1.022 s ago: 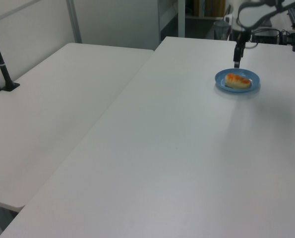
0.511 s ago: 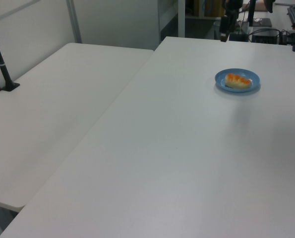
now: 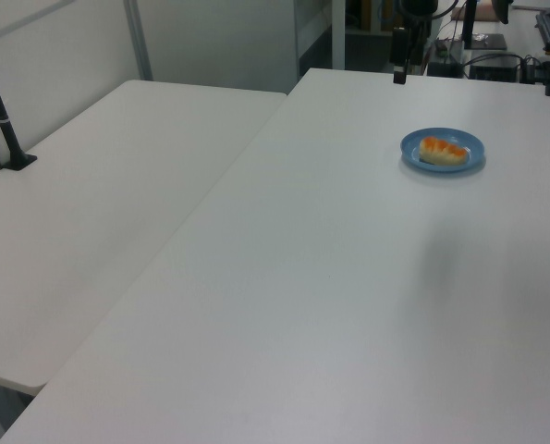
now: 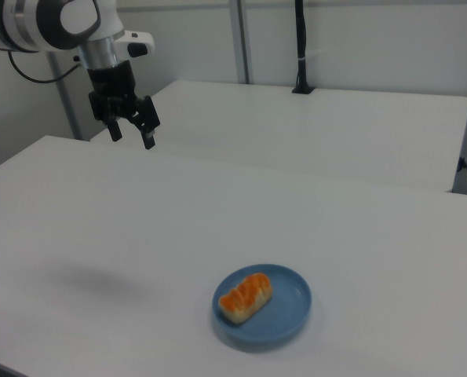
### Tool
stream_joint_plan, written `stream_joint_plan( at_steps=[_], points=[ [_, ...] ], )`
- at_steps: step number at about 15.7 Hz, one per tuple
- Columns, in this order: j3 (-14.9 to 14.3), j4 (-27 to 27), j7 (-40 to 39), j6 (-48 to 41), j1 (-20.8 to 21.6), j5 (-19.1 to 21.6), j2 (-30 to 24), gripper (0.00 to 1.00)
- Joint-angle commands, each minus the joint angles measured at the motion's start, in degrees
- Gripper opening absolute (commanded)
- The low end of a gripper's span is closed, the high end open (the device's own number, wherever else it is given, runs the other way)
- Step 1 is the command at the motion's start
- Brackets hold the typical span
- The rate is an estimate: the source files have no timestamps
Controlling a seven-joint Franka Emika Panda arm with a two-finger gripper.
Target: Put the bread on a plate
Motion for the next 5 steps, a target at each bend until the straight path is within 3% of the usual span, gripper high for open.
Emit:
stream_joint_plan(
  at_steps=[1, 5],
  points=[
    [-1.0, 0.9, 0.9, -1.4, 0.3, 1.0, 0.2, 1.0],
    [-0.8, 0.8, 0.7, -1.4, 0.3, 1.0, 0.3, 1.0]
  ],
)
